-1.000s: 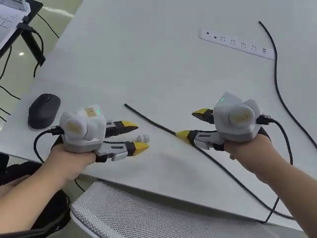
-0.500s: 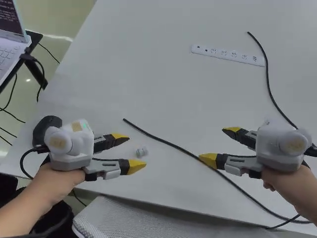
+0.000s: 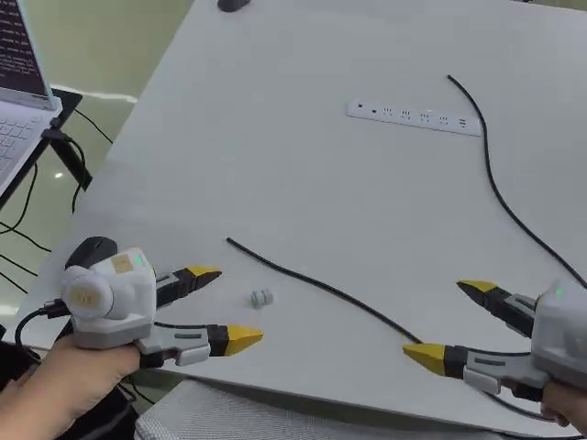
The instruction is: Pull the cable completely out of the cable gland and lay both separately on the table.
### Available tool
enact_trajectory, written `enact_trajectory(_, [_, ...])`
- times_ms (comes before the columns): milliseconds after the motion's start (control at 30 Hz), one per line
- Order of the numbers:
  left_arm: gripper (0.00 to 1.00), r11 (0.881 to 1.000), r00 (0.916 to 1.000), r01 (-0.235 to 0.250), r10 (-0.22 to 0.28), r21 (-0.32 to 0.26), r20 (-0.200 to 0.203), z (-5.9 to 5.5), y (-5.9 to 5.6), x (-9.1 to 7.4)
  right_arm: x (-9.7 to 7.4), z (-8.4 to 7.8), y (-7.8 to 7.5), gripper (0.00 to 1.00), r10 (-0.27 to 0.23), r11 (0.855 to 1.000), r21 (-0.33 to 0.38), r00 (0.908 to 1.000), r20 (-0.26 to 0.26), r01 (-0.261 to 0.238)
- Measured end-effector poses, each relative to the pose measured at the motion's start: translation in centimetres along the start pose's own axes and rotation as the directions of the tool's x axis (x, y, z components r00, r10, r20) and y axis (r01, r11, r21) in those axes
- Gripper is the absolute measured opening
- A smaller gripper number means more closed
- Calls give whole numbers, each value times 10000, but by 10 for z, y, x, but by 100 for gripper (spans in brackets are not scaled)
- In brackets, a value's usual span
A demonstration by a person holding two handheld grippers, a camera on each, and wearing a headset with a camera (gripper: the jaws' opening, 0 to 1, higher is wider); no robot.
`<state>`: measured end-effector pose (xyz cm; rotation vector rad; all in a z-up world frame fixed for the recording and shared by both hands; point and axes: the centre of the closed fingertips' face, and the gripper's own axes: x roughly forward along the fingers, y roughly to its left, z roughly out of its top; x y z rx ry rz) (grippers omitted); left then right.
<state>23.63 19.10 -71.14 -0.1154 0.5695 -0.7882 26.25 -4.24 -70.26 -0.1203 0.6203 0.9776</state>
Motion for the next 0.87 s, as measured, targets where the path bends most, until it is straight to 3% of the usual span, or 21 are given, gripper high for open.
enact_trajectory(200, [79,9992,9993,-370,370,172,-30,-4,2,-10,-13,-14,5,93,-203,9998,33,9997,161,203])
enact_trajectory(333, [82,9987,9987,-437,443,256,-249,-10,2,-12,-15,-23,8,96,-230,9997,30,9997,28,230])
enact_trajectory(433, [91,9990,9979,-395,406,224,-505,-16,2,-12,-15,-26,10,99,-130,9988,468,9997,185,121])
enact_trajectory(500, [94,9975,9967,-567,590,426,-559,-17,5,-13,-15,-32,8,99,-237,9995,223,9995,-205,242])
enact_trajectory(867, [97,9962,9922,-669,723,559,-1017,-20,8,-15,-9,-35,16,99,310,9994,169,9983,-488,-302])
